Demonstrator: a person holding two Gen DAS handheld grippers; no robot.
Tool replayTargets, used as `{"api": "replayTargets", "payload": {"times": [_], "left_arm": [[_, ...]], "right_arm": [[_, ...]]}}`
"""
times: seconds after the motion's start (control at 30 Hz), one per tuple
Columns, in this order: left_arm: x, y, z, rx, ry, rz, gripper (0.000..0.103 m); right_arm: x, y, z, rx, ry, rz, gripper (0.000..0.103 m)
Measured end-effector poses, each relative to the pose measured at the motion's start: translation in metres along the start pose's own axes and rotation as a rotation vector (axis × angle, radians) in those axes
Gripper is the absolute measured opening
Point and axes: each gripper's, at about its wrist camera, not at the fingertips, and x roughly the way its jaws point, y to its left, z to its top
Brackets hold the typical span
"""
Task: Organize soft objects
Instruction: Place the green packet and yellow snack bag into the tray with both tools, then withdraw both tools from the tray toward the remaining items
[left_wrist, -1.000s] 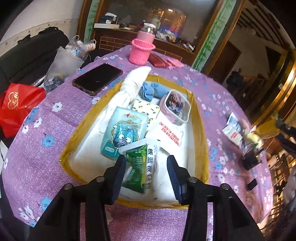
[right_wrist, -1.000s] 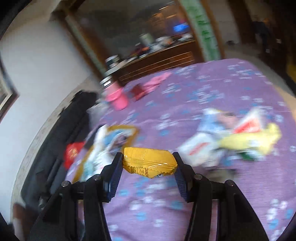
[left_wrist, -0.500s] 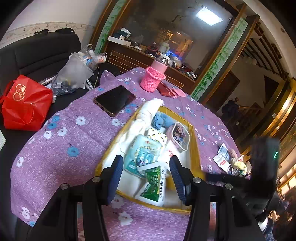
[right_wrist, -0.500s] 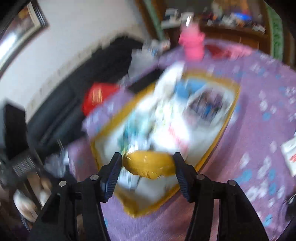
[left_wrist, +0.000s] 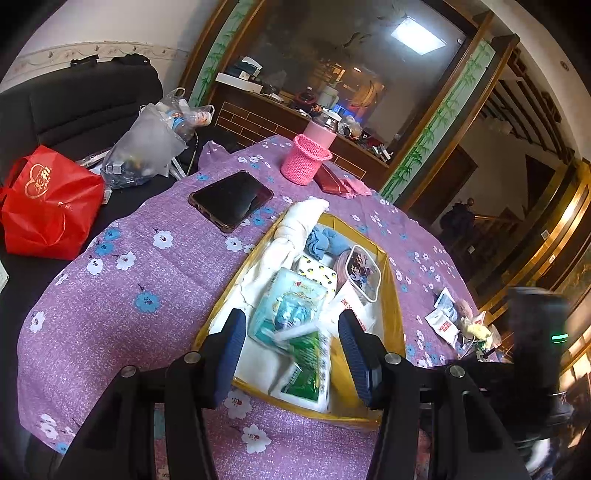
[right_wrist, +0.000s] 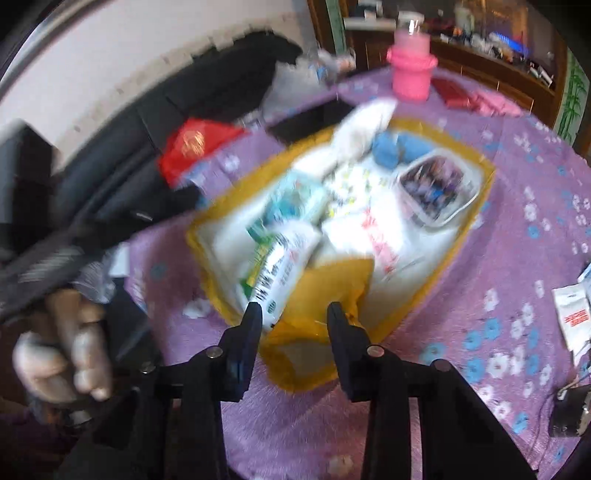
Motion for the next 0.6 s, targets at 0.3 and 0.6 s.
{"api": "replayTargets", "payload": {"times": [0.3,0.6], "left_arm": [[-0.008,-0.023,-0.004,0.087,0.007,0.018,0.065],[0.004,-0.079,-0.016,0.213,0.047,-0.036,0.072]], "right_arm": [[-0.075,-0.048,-0.017,0.119,-0.212,0.052,0.054],[-0.19,-0.188,-0.104,0.41,-0.464,-0.262,0.073]]}}
